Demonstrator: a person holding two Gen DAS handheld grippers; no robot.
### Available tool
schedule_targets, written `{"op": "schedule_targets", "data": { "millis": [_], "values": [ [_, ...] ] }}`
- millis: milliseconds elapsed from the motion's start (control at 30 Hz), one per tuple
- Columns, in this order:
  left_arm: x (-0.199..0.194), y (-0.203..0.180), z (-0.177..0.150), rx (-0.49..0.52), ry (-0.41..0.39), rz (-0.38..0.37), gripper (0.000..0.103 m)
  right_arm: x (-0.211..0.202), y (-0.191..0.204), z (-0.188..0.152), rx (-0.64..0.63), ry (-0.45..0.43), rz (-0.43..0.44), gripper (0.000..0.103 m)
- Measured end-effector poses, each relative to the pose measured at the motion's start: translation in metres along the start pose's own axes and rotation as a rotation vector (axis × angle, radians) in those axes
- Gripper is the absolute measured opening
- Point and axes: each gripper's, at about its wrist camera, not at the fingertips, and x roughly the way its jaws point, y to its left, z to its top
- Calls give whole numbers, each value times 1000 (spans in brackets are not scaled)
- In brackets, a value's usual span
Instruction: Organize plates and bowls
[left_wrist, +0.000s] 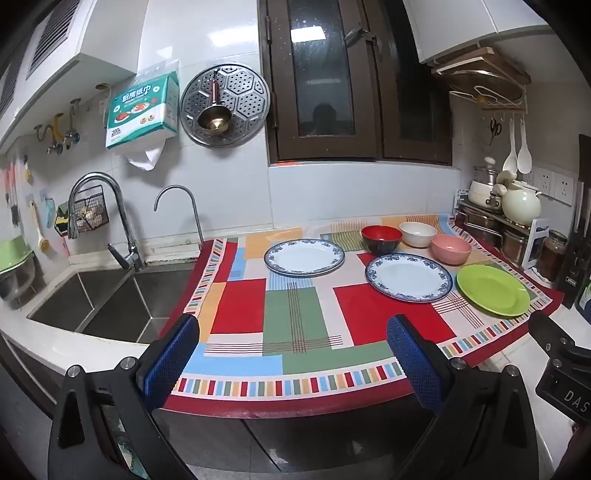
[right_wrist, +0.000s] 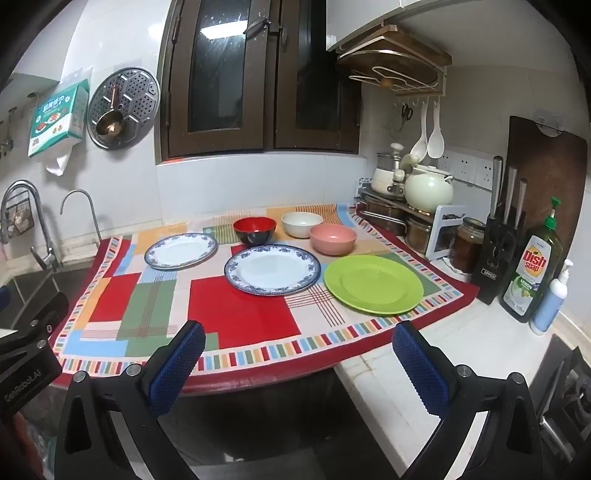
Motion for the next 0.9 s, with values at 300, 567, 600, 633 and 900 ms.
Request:
{"op": "schedule_targets", "data": {
  "millis": [300,567,600,633,900],
  "values": [
    [-2,1,-1,-34,5,-34,103,-7,-4,-2,16,-7,8,103],
    [-3,5,2,-41,-9,-36,103,-4,-5,0,17,-10,13,103],
    [-2,5,3,-41,-8,-39,103,-5,-6,1,17,-10,13,103],
    [-2,5,3,-43,-6,-41,103,-5,-5,1,16,-11,13,103],
    [0,5,5,-40,-5,-40,103,-2,-1,5,11,-15,10,103]
  ]
}}
